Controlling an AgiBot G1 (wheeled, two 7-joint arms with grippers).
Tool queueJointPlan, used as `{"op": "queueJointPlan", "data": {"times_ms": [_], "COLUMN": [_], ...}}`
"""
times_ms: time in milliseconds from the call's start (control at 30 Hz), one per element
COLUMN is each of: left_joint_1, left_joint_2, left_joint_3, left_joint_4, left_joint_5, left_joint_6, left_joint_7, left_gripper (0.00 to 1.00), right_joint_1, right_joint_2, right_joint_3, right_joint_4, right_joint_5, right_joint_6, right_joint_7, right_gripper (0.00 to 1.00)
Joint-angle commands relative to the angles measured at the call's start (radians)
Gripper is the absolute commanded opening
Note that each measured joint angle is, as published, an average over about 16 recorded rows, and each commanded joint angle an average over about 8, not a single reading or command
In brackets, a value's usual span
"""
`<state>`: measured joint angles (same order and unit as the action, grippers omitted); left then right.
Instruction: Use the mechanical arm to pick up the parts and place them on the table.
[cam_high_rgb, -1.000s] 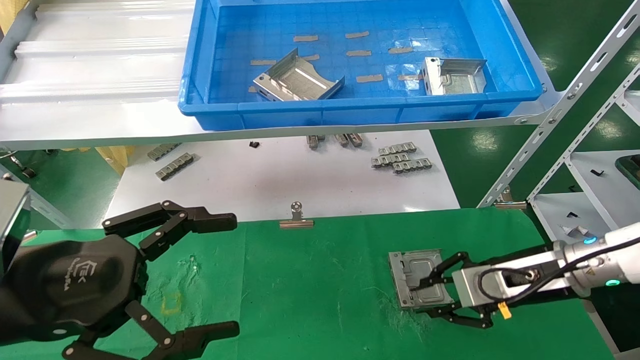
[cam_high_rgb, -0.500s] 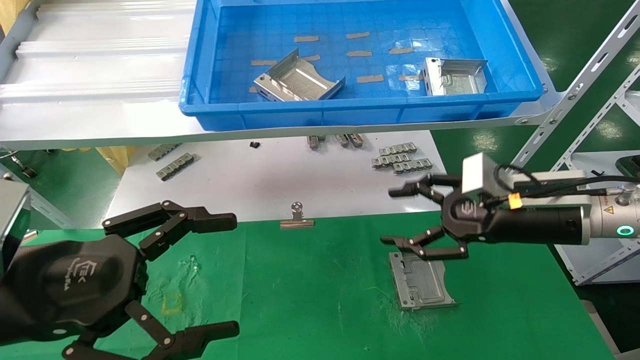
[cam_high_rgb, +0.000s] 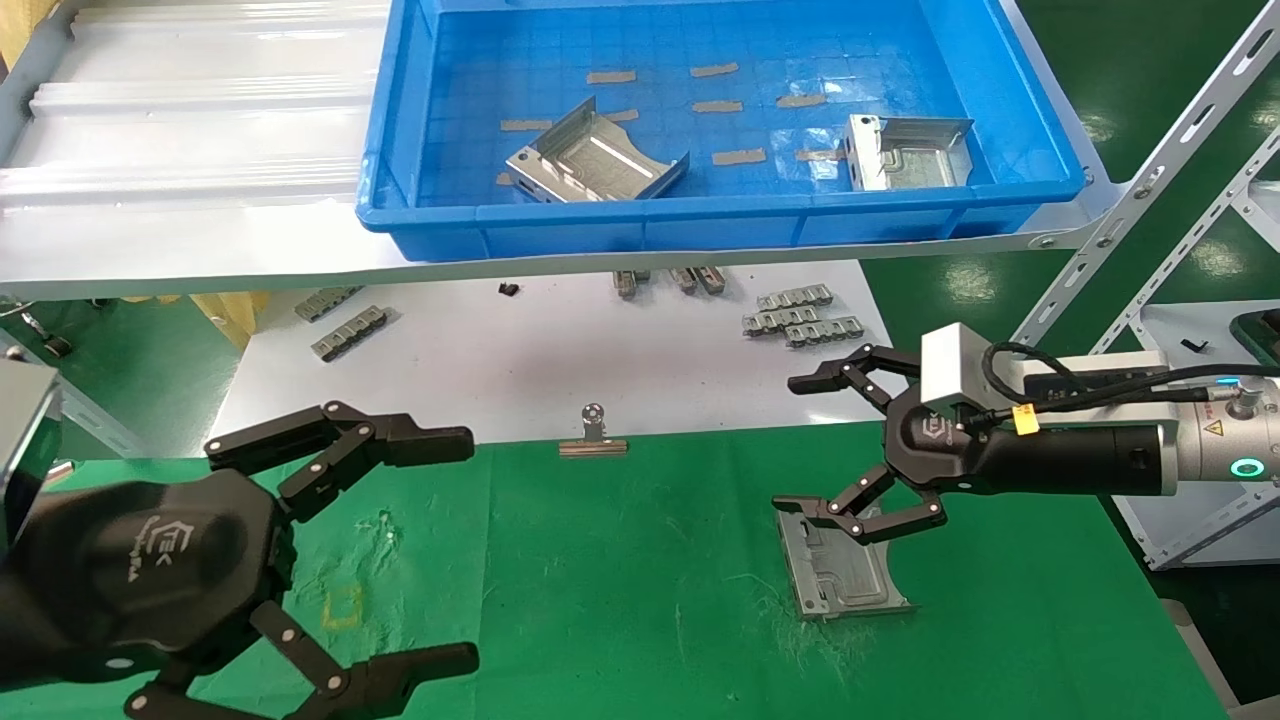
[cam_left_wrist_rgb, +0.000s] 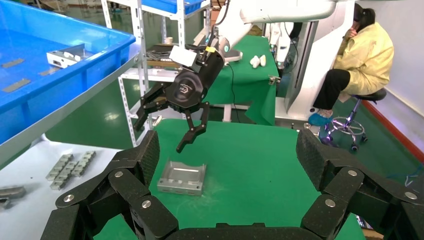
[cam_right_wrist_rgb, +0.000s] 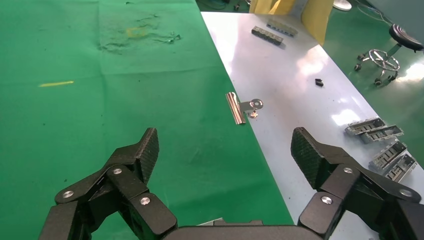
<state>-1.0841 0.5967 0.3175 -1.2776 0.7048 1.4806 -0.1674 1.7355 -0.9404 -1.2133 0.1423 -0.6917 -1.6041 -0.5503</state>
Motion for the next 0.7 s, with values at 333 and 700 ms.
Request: {"op": "queueJointPlan", "data": {"times_ms": [333, 700], "left_joint_1": [0.0, 0.0], "left_joint_2": [0.0, 0.0], "left_joint_3": [0.0, 0.001], "left_joint_4": [0.0, 0.001], "left_joint_5": [0.0, 0.0], "left_joint_6": [0.0, 0.0], "left_joint_7": [0.0, 0.0], "left_gripper": [1.0, 1.0], "right_joint_1": [-0.073, -0.197], "right_joint_2": [0.036, 0.098], "right_joint_3": [0.103, 0.277], "right_joint_4": [0.127, 0.34], "right_joint_5": [-0.011, -0.017], "right_joint_6": [0.013, 0.033], "right_joint_7": [0.078, 0.217], "right_gripper": [1.0, 1.0]}}
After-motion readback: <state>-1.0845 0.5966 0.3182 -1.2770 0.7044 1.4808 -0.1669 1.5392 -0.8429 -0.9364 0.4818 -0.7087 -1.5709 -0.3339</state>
